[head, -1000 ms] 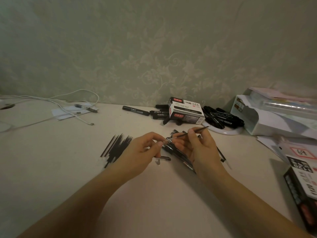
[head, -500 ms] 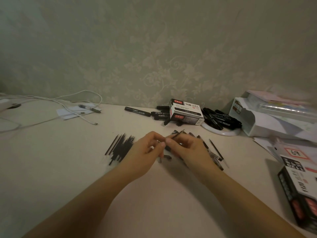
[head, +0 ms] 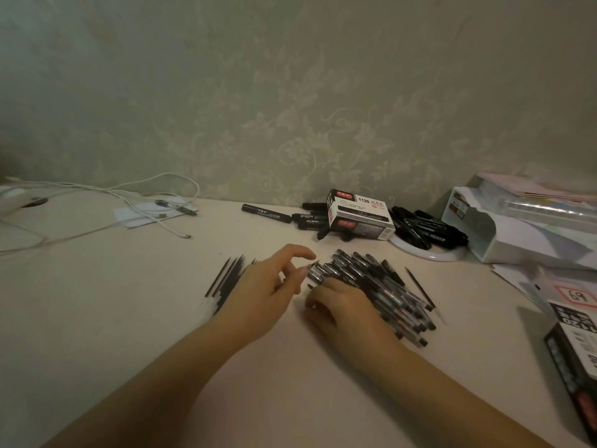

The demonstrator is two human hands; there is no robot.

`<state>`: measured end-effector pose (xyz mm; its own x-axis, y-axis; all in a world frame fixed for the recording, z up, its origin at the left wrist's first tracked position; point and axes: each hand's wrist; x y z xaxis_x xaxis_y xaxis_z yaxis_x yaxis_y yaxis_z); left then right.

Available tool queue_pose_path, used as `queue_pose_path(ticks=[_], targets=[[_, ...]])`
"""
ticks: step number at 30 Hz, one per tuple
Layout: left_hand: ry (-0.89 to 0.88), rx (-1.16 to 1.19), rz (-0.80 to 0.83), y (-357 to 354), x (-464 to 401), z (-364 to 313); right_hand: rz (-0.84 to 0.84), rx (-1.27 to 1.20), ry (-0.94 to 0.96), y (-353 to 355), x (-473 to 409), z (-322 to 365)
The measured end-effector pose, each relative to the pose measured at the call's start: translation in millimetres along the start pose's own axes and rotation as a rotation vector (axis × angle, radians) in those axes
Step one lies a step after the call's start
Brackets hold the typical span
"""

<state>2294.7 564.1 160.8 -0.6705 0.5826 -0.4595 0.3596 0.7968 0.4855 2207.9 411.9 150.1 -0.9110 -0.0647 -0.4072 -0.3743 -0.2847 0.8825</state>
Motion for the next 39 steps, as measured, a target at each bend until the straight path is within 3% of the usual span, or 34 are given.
queue_pose_path(ticks=[3,8,13,16,21,26,39], targets=[[-0.018,-0.051,0.037,1,0,1,-0.08,-0.071,0.011,-2,-2,2],[0.014,-0.097,0.09,1,3,7,-0.301,-0.692,-0.385,4,-1,-5],[0.006,-0.098,0.096,1,3,7,-0.252,-0.988,-0.43,4,-3,-6],[-0.01,-0.087,0.122,-2,4,5,-0.179,-1.001,-0.385,1,-3,-6],[0.0,-0.096,0.092,2,3,7,-0.282,-0.987,-0.412,1,-3,-12],[-0.022,-0.095,0.121,0,3,5,-0.179,-0.999,-0.363,-1,-4,-13],[-0.038,-0.152,0.088,2,2,2,-0.106,-1.011,-0.343,-5,-5,-15]])
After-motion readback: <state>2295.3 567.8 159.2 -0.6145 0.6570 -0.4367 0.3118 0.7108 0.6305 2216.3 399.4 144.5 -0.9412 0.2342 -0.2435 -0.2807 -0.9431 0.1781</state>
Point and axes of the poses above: each hand's wrist, its own x-axis away from the middle knuckle, its own y-axis out of the back of the hand, z = x × y, and after that the axes turned 5 degrees about x, right-handed
